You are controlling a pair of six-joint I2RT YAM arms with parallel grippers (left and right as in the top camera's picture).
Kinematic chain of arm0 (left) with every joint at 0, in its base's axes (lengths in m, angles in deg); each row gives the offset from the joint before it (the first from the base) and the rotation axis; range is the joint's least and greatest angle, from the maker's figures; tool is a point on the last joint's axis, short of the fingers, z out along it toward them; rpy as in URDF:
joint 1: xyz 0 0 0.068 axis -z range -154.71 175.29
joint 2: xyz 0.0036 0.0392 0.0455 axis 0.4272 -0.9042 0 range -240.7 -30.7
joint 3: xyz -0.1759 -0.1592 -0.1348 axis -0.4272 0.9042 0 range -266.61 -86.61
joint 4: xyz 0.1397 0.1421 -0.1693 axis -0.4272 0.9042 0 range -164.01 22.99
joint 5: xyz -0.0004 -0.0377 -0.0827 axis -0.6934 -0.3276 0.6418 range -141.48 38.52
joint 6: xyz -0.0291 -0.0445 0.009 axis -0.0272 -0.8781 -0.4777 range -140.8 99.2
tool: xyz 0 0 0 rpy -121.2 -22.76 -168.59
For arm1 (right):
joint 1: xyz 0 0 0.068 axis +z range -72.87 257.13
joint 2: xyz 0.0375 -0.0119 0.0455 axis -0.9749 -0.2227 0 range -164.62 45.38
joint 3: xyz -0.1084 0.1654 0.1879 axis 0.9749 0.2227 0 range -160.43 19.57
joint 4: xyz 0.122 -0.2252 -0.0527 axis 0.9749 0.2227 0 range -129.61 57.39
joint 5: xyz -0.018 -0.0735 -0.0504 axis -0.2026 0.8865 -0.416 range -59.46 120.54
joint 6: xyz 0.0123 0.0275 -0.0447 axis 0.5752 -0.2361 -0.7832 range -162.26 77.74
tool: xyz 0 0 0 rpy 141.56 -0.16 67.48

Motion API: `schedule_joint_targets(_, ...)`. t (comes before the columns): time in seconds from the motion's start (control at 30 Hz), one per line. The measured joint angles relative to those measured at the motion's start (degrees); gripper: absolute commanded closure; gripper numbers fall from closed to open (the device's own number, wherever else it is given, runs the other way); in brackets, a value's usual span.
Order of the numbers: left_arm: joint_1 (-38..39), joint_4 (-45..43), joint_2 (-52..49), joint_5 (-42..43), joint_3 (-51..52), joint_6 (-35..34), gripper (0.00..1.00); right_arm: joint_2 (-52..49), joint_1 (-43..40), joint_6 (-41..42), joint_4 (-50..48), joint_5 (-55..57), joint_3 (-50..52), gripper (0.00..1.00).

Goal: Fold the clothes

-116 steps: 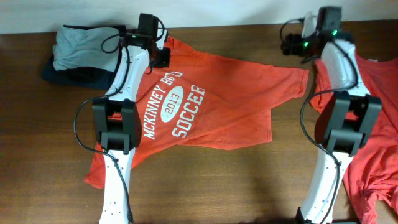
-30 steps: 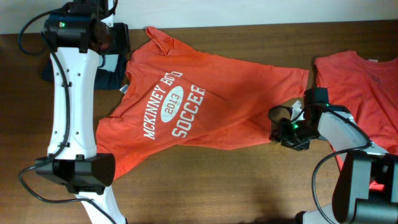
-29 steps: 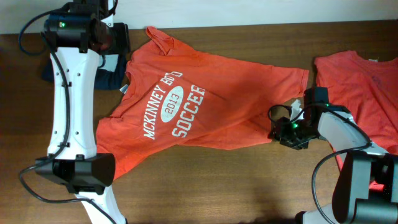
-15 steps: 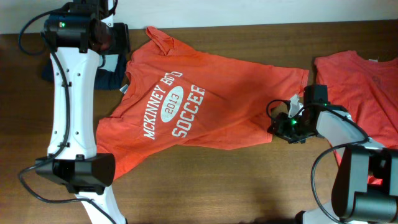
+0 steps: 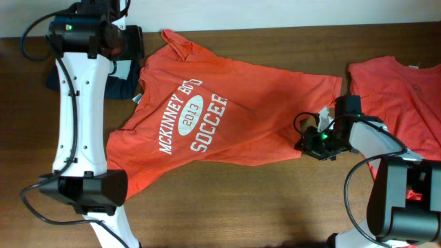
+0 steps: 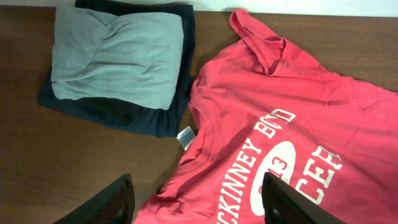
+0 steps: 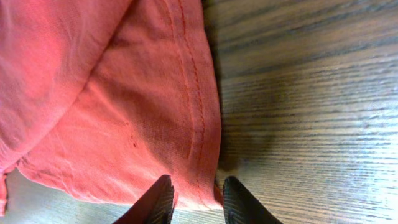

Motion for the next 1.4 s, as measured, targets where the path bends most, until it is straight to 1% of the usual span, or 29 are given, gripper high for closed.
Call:
schedule_joint_targets(0.1, 0.0, 0.0, 0.0, 0.0, 0.0, 0.0, 0.35, 0.0, 0.0, 0.1, 0.5, 0.0, 0.2, 0.69)
schedule_joint_targets(0.13, 0.0, 0.0, 0.0, 0.0, 0.0, 0.0, 0.35, 0.0, 0.0, 0.1, 0.2, -0.1, 0.4, 0.71)
schedule_joint_targets(0.17, 0.0, 0.0, 0.0, 0.0, 0.0, 0.0, 0.35, 0.0, 0.0, 0.1, 0.1, -0.1, 0.6, 0.76)
schedule_joint_targets(0.2, 0.0, 0.0, 0.0, 0.0, 0.0, 0.0, 0.35, 0.0, 0.0, 0.1, 0.1, -0.1, 0.8, 0.91)
schedule_joint_targets(0.23, 0.0, 0.0, 0.0, 0.0, 0.0, 0.0, 0.35, 0.0, 0.0, 0.3, -0.1, -0.2, 1.4, 0.96)
schedule_joint_targets(0.47, 0.0, 0.0, 0.0, 0.0, 0.0, 0.0, 0.35, -0.1, -0.1, 0.6, 0.2, 0.4, 2.1, 0.96)
schedule_joint_targets(0.6, 0.0, 0.0, 0.0, 0.0, 0.0, 0.0, 0.35, -0.1, -3.0, -0.6, 6.1, 0.4, 1.0, 0.96)
schedule_joint_targets(0.7, 0.0, -0.2, 0.0, 0.0, 0.0, 0.0, 0.35, 0.2, -7.8, -3.2, 11.8, 0.3, -2.3, 0.96)
schedule_joint_targets(0.83, 0.0, -0.2, 0.0, 0.0, 0.0, 0.0, 0.35, 2.7, -12.5, -4.8, 16.7, 0.7, -3.8, 0.96)
schedule_joint_targets(0.93, 0.0, -0.2, 0.0, 0.0, 0.0, 0.0, 0.35, 4.2, -16.1, -4.4, 19.3, 1.4, -4.1, 0.96)
schedule_joint_targets(1.0, 0.0, -0.2, 0.0, 0.0, 0.0, 0.0, 0.35, 5.5, -21.1, -2.8, 19.9, 2.0, -4.3, 0.96)
schedule_joint_targets(1.07, 0.0, -0.4, 0.0, 0.0, 0.0, 0.0, 0.37, 6.3, -24.4, -1.8, 20.2, 2.3, -4.5, 0.96)
schedule_joint_targets(1.13, 0.0, -0.9, 0.0, 0.3, 0.0, 0.0, 0.43, 6.6, -26.3, -1.4, 20.7, 2.4, -4.5, 0.96)
schedule_joint_targets(1.2, 0.0, -1.6, -0.3, 2.5, 0.0, 0.0, 0.55, 6.6, -26.1, -1.0, 20.9, 2.4, -4.5, 0.96)
schedule_joint_targets(1.23, 0.0, -2.0, -0.8, 4.5, 0.0, 0.0, 0.71, 6.6, -25.8, -0.8, 20.8, 2.4, -4.5, 0.96)
schedule_joint_targets(1.27, 0.0, -2.3, -1.1, 6.1, 0.0, -0.3, 0.82, 6.6, -25.6, -0.7, 20.8, 2.4, -4.5, 0.96)
schedule_joint_targets(1.3, 0.0, -2.9, -2.5, 10.2, 0.0, -0.1, 0.89, 6.6, -24.9, -0.6, 20.7, 2.7, -4.5, 0.96)
schedule_joint_targets(1.33, 0.1, -3.1, -3.7, 12.6, 0.0, -0.2, 0.99, 6.6, -24.2, -0.6, 20.6, 3.1, -4.5, 0.96)
schedule_joint_targets(1.4, 0.5, -3.9, -7.3, 17.3, 0.0, 0.3, 0.99, 6.6, -22.9, -0.4, 21.1, 4.2, -4.5, 0.96)
